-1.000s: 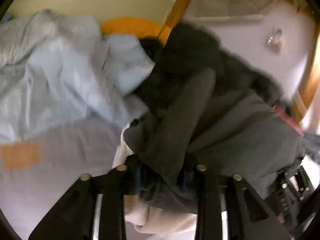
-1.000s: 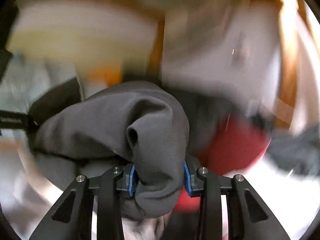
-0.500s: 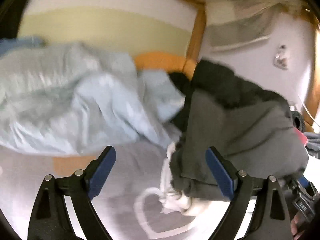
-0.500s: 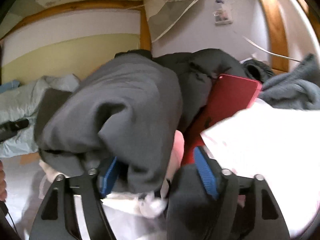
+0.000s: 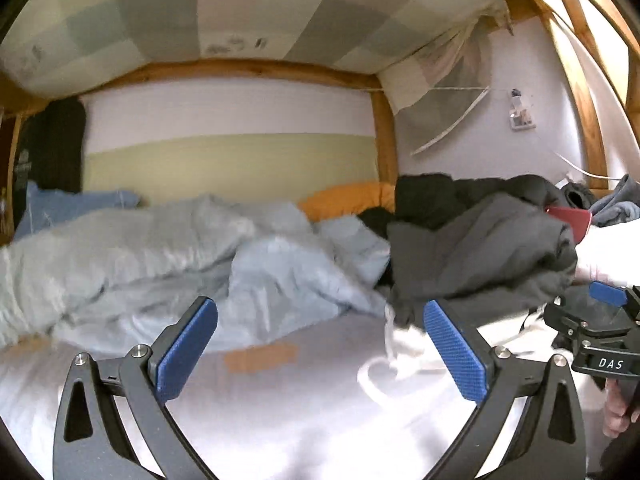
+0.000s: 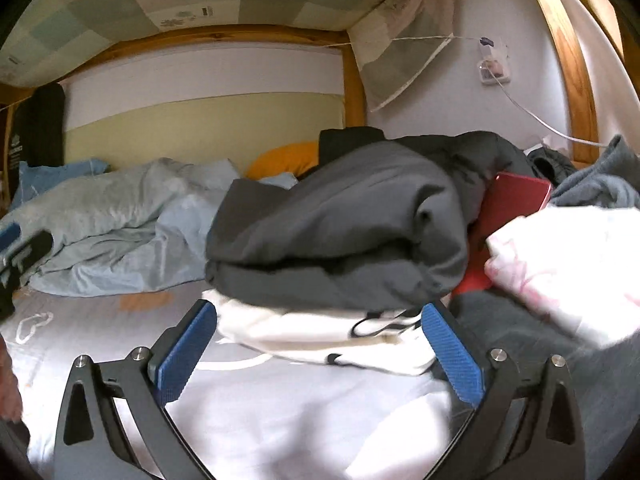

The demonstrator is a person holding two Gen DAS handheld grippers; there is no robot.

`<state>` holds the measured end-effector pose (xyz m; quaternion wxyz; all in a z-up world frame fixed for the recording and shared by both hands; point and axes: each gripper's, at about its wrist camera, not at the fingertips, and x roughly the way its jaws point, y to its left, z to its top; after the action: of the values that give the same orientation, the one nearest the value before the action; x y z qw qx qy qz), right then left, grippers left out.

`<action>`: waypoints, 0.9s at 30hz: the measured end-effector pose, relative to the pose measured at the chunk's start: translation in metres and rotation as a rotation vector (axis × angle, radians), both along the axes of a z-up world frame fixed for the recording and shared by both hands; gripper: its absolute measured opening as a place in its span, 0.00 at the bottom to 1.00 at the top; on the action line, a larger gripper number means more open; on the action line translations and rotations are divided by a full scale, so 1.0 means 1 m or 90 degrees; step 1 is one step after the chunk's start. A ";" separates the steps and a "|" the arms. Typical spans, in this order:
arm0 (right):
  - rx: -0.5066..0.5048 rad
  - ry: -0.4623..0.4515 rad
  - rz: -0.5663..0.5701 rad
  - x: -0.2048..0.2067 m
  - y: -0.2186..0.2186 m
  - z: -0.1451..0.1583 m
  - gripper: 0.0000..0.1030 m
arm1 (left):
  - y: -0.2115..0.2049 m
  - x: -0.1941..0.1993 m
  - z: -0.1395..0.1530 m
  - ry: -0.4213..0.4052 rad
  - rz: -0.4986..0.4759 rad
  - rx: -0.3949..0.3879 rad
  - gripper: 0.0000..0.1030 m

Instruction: Fold large clothes

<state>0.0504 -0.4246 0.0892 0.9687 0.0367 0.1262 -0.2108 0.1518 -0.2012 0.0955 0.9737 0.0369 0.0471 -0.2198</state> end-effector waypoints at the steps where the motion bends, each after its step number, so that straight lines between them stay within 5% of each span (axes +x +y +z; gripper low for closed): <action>1: -0.007 0.003 -0.002 0.000 0.007 -0.005 1.00 | 0.004 -0.002 -0.007 -0.007 0.014 -0.003 1.00; 3: -0.025 -0.003 -0.017 0.002 0.021 -0.018 1.00 | 0.007 0.000 -0.023 -0.027 0.059 0.004 1.00; 8: -0.050 0.001 -0.017 0.016 0.040 -0.042 1.00 | 0.012 0.028 -0.056 0.047 0.067 -0.008 1.00; 20: -0.069 0.005 -0.019 0.019 0.050 -0.042 1.00 | 0.007 -0.007 -0.053 -0.059 0.054 0.007 1.00; 27: -0.086 -0.003 -0.016 0.012 0.061 -0.045 1.00 | -0.002 -0.008 -0.051 -0.069 0.055 0.031 1.00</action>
<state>0.0624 -0.3637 0.0439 0.9664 -0.0269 0.1092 -0.2311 0.1437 -0.2030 0.0442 0.9822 0.0702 0.0012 -0.1742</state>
